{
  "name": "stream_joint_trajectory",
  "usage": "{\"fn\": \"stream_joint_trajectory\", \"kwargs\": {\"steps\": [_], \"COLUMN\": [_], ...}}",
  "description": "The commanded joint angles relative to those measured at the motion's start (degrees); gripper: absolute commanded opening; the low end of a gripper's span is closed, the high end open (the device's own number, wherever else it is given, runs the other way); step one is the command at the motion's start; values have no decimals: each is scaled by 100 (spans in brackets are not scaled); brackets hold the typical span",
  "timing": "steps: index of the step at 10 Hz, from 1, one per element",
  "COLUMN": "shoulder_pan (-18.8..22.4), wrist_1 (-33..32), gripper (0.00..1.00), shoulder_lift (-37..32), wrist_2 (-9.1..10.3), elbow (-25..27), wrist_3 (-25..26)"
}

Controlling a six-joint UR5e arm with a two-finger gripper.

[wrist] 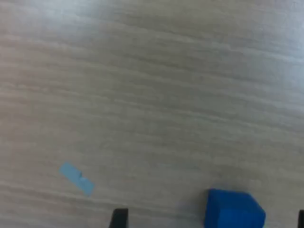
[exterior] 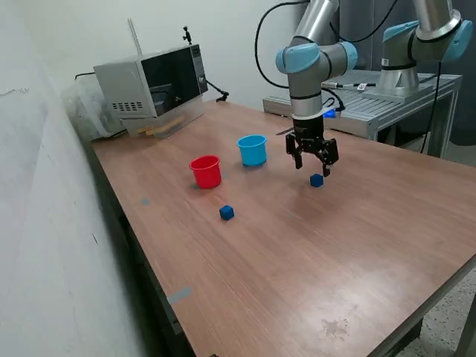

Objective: Place red objects in the red bin, and blue objects in the blue bin.

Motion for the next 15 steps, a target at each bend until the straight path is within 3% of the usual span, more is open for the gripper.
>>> {"fn": "stream_joint_trajectory", "kwargs": {"steps": [1,6,8,9,15], "shoulder_pan": [68,279,271,271,174], "wrist_1": [-152,-152,-178,-265,-275], "gripper": [100,100,100,0,0], "shoulder_lift": [-29,-38,-29,-29,-20], "wrist_2": [1,44,290,291,291], "elbow": [156,94,94,94,112], "wrist_3": [133,160,160,160,151]}}
